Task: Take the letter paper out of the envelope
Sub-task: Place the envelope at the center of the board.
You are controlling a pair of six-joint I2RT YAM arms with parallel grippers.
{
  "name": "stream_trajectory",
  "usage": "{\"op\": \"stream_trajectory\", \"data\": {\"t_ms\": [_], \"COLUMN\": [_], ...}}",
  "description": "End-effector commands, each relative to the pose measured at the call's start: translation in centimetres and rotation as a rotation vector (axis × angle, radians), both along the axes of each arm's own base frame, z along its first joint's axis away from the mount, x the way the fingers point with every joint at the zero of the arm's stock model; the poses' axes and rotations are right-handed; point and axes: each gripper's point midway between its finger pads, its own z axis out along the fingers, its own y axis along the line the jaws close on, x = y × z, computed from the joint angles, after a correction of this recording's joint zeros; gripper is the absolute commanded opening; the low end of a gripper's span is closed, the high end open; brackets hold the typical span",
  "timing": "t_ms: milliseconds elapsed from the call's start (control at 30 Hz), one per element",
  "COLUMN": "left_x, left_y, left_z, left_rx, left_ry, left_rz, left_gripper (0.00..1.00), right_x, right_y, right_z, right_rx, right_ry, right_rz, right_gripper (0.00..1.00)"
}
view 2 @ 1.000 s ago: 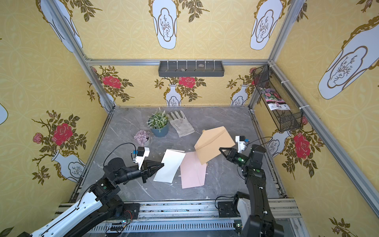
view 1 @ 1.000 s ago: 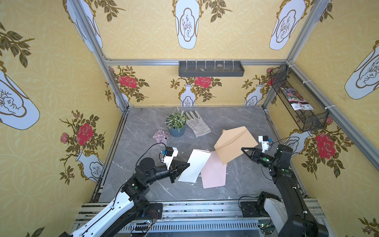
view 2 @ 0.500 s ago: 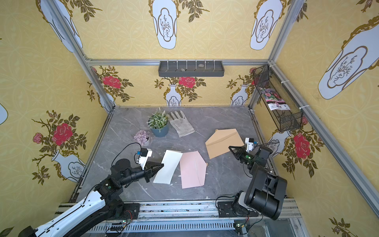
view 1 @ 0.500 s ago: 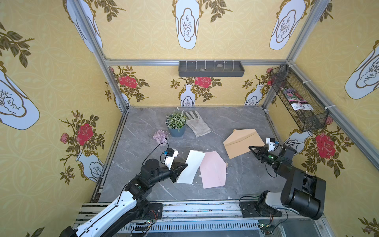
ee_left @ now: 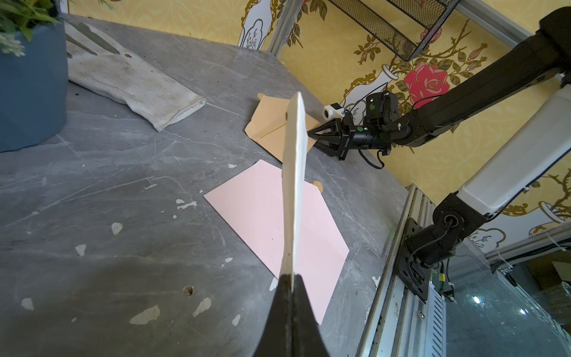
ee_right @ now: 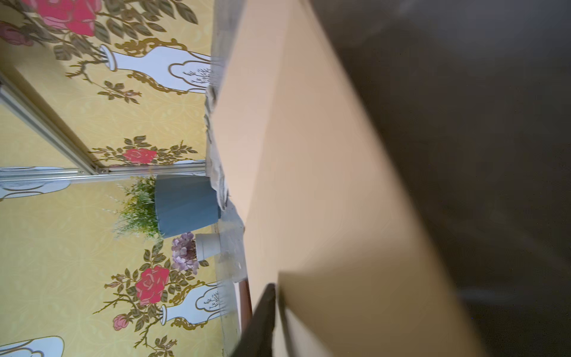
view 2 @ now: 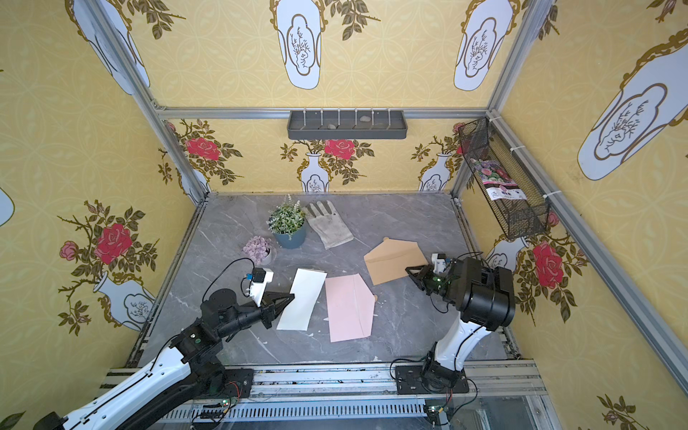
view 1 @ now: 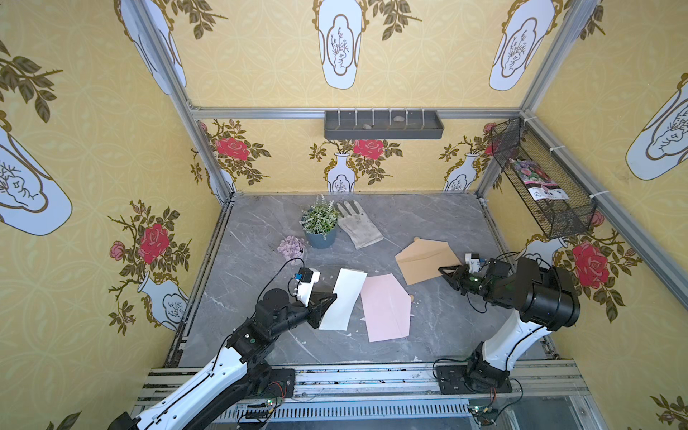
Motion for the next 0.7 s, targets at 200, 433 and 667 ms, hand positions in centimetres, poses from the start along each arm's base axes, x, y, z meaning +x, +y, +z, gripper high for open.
{"op": "stream_trajectory", "data": {"t_ms": [200, 433, 667], "left_x": [0.1, 0.2, 0.1], "left_y": [-0.5, -0.4, -0.1], "left_z": [1.4, 1.6, 2.6], "left_rx": [0.007, 0.001, -0.042], "left_ry": [0.001, -0.005, -0.020], "left_rz": [-0.023, -0.013, 0.005], "left_gripper": [0.00, 0.00, 0.00], "right_x": [-1.9, -4.0, -7.2], "right_y": [-1.2, -0.9, 7.0], "right_z": [-0.2, 7.7, 12.1], "right_rx": [-0.341, -0.656, -0.537], "right_ry": [0.110, -0.070, -0.253], "right_rz": [-0.120, -0.221, 0.067], "right_gripper": [0.57, 0.67, 0.98]}}
